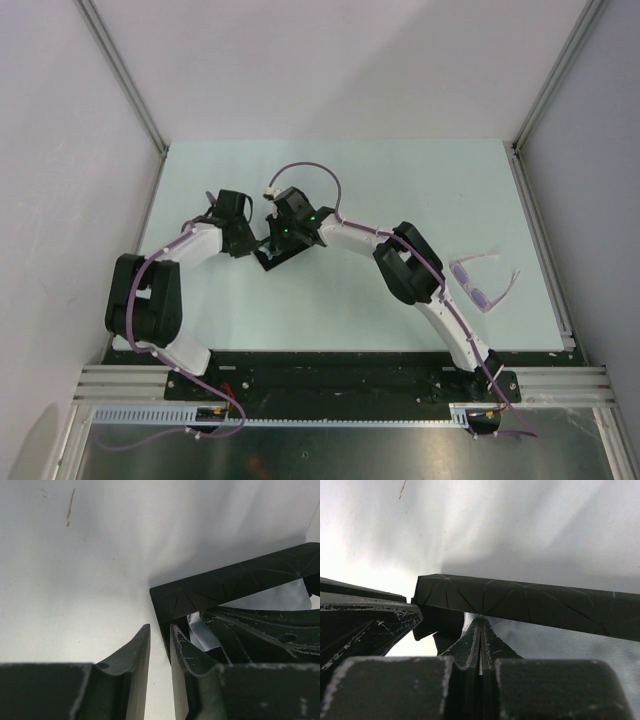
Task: Organize the sunglasses
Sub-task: Smooth out the folded cleaning cloth near the sunglasses case.
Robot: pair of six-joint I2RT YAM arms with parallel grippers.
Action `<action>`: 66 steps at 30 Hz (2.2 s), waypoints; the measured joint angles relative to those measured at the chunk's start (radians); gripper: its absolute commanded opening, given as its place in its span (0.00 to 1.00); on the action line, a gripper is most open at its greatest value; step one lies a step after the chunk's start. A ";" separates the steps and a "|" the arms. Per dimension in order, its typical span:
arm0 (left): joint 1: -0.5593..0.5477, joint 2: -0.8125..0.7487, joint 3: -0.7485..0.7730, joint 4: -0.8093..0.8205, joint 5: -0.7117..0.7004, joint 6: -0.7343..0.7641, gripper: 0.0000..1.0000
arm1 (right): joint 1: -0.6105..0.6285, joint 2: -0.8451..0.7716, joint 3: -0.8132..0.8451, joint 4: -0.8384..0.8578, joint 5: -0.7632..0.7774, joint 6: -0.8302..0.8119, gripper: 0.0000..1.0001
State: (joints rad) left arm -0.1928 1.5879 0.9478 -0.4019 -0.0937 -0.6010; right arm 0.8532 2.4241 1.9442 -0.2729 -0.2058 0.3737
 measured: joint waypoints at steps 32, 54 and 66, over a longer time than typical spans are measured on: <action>0.004 0.052 0.000 0.018 0.028 0.000 0.00 | 0.030 0.001 0.000 0.022 -0.039 -0.035 0.00; 0.005 0.054 0.000 0.029 0.039 0.000 0.07 | -0.014 -0.055 -0.098 0.070 0.078 -0.008 0.22; 0.005 0.054 0.000 0.030 0.045 0.000 0.15 | -0.008 -0.148 -0.192 0.194 0.081 -0.053 0.28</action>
State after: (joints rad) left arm -0.1875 1.6421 0.9482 -0.3721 -0.0486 -0.6010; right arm 0.8455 2.2761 1.7523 -0.0788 -0.1249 0.3202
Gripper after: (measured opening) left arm 0.107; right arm 0.276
